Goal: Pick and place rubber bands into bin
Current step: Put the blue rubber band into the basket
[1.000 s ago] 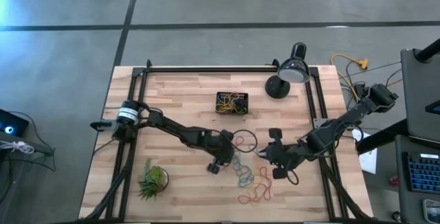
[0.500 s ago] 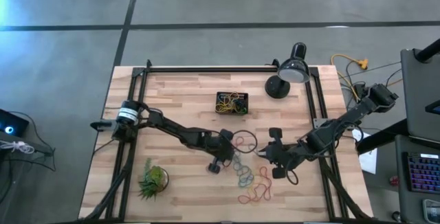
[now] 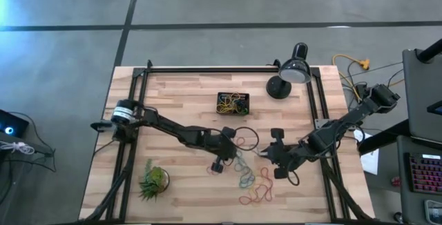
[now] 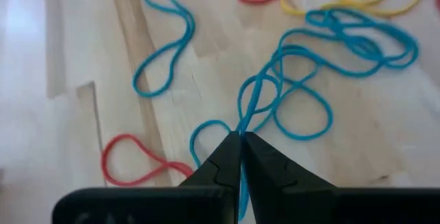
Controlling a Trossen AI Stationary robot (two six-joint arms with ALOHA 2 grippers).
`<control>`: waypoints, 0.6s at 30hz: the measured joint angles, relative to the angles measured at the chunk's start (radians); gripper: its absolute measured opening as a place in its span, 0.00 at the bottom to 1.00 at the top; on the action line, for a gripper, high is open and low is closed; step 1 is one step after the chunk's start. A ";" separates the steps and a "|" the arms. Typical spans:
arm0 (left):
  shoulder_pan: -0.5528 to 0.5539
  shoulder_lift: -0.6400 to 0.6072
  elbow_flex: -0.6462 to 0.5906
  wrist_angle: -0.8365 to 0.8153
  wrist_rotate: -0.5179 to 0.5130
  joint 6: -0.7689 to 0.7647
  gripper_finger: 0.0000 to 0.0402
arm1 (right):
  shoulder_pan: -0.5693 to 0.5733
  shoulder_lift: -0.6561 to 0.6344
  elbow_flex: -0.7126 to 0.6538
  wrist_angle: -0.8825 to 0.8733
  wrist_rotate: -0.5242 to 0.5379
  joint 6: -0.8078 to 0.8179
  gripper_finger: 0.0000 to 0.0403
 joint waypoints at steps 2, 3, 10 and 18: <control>-0.002 -0.023 0.000 -0.005 0.000 0.000 0.00 | 0.000 0.000 -0.005 -0.002 0.000 0.000 0.14; -0.004 -0.037 0.000 -0.002 0.001 0.000 0.00 | 0.000 0.000 -0.008 -0.001 0.000 0.000 0.14; -0.004 -0.082 -0.002 -0.015 0.025 0.001 0.00 | 0.000 0.000 -0.015 0.000 0.000 0.006 0.14; -0.005 -0.061 -0.006 -0.157 -0.102 -0.004 0.00 | 0.000 0.000 -0.016 0.001 0.000 0.008 0.14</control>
